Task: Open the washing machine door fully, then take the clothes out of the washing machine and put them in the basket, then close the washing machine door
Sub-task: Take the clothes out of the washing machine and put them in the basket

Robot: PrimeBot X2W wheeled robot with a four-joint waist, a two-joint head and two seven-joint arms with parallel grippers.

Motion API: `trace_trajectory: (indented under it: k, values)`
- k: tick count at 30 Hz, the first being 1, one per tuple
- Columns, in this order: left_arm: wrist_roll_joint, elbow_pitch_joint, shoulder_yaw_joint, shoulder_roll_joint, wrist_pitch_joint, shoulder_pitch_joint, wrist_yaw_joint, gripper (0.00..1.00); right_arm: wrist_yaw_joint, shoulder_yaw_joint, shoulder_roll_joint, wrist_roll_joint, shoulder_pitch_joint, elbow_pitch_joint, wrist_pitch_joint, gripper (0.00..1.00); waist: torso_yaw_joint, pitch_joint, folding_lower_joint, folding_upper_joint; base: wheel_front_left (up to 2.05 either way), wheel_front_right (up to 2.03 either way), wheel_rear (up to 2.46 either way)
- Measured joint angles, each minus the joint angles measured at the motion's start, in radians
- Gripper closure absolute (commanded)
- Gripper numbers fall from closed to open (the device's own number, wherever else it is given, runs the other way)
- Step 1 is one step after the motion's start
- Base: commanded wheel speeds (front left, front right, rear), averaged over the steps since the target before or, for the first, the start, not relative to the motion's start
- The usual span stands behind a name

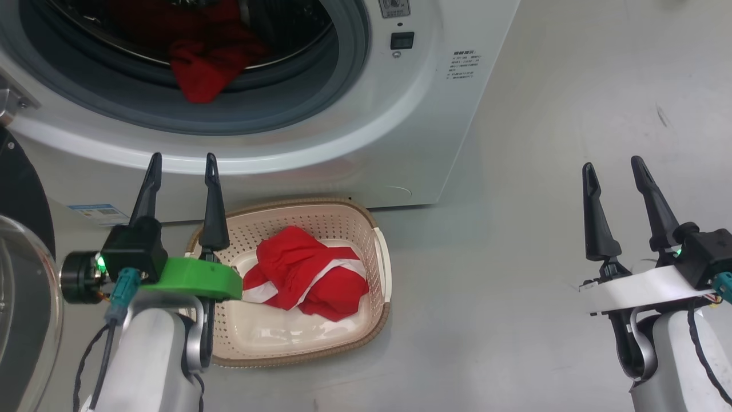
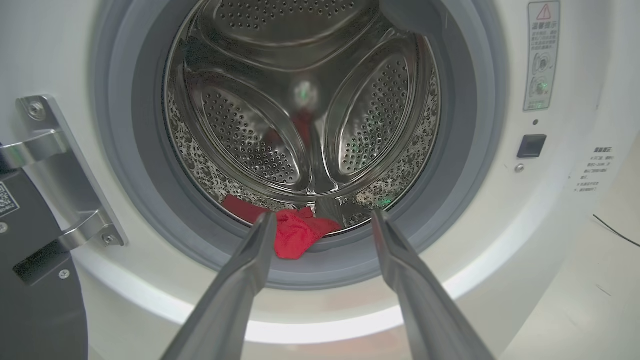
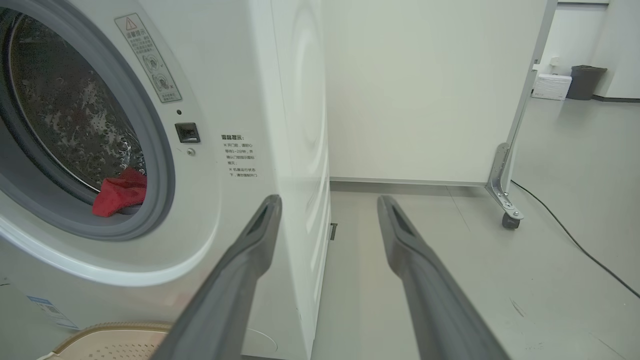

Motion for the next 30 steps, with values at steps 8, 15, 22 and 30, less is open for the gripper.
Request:
trace_trajectory:
  k: [8,15,22,30]
  values:
    - [0.01,-0.057,-0.003,0.0,0.0,0.118,0.003,0.0,0.0,0.007,0.003,-0.016,0.05,0.015,0.0,0.0,0.011,-0.061,0.0,0.0,0.0,0.0,0.0]
    - [0.012,-0.087,-0.011,0.001,0.0,0.198,0.003,0.0,-0.001,0.013,0.01,-0.019,0.091,0.027,0.0,0.0,0.016,-0.11,0.0,0.0,0.0,0.0,0.0]
    - [0.012,-0.119,-0.02,0.002,0.0,0.265,0.003,0.0,-0.003,0.028,0.015,-0.019,0.13,0.037,0.0,0.0,0.015,-0.154,0.0,0.0,0.0,0.0,0.0]
    - [0.012,-0.142,-0.036,0.005,0.0,0.295,0.003,0.0,-0.012,0.03,0.017,-0.019,0.135,0.036,0.0,0.0,0.01,-0.167,0.0,0.0,0.0,0.0,0.0]
